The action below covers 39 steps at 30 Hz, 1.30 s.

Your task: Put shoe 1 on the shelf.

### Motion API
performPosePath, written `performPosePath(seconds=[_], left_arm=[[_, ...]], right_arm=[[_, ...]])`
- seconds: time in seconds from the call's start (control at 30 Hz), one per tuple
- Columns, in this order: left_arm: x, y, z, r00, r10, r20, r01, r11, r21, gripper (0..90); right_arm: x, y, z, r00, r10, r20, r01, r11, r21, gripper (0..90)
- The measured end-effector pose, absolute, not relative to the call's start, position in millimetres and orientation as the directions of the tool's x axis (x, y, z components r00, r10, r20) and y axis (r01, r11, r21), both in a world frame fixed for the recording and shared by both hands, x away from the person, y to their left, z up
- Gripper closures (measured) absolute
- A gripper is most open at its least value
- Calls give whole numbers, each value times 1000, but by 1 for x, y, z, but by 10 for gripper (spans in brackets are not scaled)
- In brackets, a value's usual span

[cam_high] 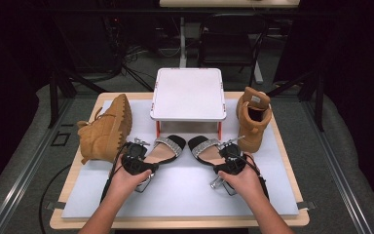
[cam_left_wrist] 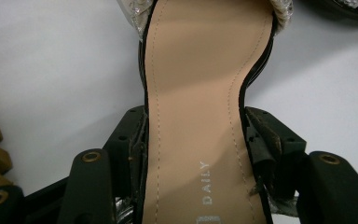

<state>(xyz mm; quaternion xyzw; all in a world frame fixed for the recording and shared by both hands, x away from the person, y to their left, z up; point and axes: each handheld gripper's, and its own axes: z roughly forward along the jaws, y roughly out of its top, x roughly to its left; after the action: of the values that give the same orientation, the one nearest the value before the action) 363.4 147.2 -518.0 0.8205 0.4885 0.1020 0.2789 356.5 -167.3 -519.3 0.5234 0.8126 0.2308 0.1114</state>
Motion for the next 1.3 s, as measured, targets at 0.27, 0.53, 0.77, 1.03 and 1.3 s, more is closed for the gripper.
performPosePath(seconds=[0.27, 0.53, 0.77, 1.03, 1.3], left_arm=[[371, 140, -522, 488, 869, -86, 743, -362, 562, 427], [370, 138, -525, 481, 873, -76, 748, -363, 556, 423], [372, 143, -524, 474, 869, -144, 762, -323, 561, 402], [374, 144, -517, 486, 862, -144, 751, -327, 574, 392], [371, 145, -498, 503, 857, -114, 717, -340, 608, 394]], right_arm=[[366, -159, -521, -396, 916, 60, 811, 318, 492, 419], [366, -157, -522, -383, 922, 49, 809, 310, 499, 415], [363, -159, -521, -377, 922, 91, 800, 274, 534, 398], [360, -158, -521, -377, 923, 80, 789, 275, 549, 387], [357, -161, -510, -380, 922, 74, 774, 273, 571, 406]])
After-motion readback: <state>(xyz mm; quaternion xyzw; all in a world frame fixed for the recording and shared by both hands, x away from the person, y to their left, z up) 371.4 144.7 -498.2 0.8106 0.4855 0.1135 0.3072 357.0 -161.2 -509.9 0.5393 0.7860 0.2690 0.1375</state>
